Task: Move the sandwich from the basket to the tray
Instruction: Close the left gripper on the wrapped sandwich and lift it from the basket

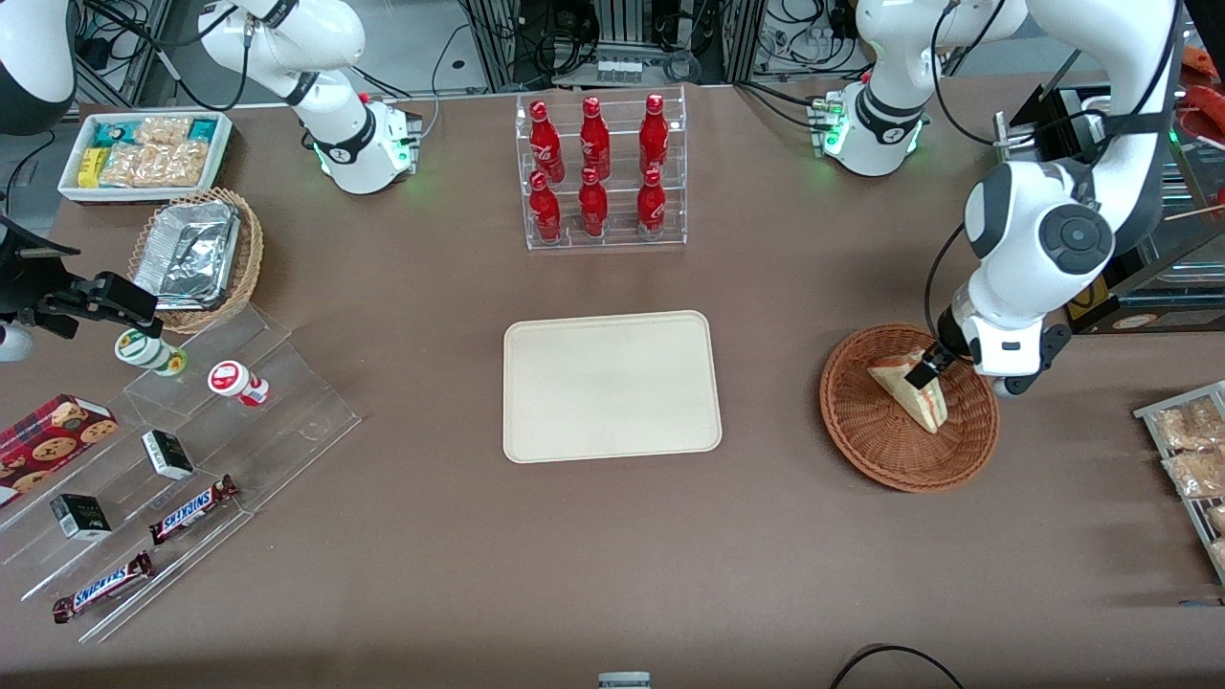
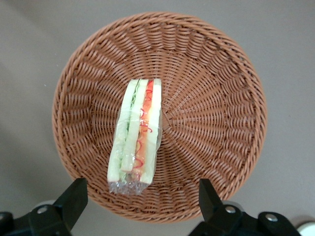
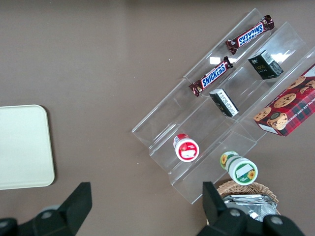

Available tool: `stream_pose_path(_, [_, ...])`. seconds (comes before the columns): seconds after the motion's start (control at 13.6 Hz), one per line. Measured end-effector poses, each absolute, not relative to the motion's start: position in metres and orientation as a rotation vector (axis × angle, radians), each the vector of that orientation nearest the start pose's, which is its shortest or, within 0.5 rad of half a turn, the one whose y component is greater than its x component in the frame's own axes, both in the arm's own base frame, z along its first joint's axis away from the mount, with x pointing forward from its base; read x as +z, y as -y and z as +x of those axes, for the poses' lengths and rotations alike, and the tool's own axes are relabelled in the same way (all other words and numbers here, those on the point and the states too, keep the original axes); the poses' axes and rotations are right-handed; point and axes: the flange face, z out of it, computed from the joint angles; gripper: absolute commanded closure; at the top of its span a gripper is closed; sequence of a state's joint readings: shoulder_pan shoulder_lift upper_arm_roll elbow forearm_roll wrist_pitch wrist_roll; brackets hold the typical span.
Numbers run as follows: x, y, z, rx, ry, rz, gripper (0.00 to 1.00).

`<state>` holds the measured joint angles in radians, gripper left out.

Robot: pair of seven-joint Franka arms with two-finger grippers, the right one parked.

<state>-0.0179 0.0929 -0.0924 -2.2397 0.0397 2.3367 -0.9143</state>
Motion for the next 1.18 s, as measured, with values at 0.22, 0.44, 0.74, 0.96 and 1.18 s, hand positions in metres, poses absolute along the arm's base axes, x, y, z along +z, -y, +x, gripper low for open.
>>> stream_pose_path(0.22, [0.320,0.057,0.528,-0.003,1.197,-2.882,0.00])
stream_pose_path(0.44, [0.311,0.056,0.525,0.004,1.198,-2.880,0.00])
stream_pose_path(0.74, [0.281,0.055,0.517,-0.027,1.205,-2.896,0.00])
stream_pose_path(0.96, [0.262,0.055,0.512,-0.024,1.207,-2.899,0.00])
stream_pose_path(1.18, [0.250,0.049,0.514,-0.033,1.221,-2.896,0.08])
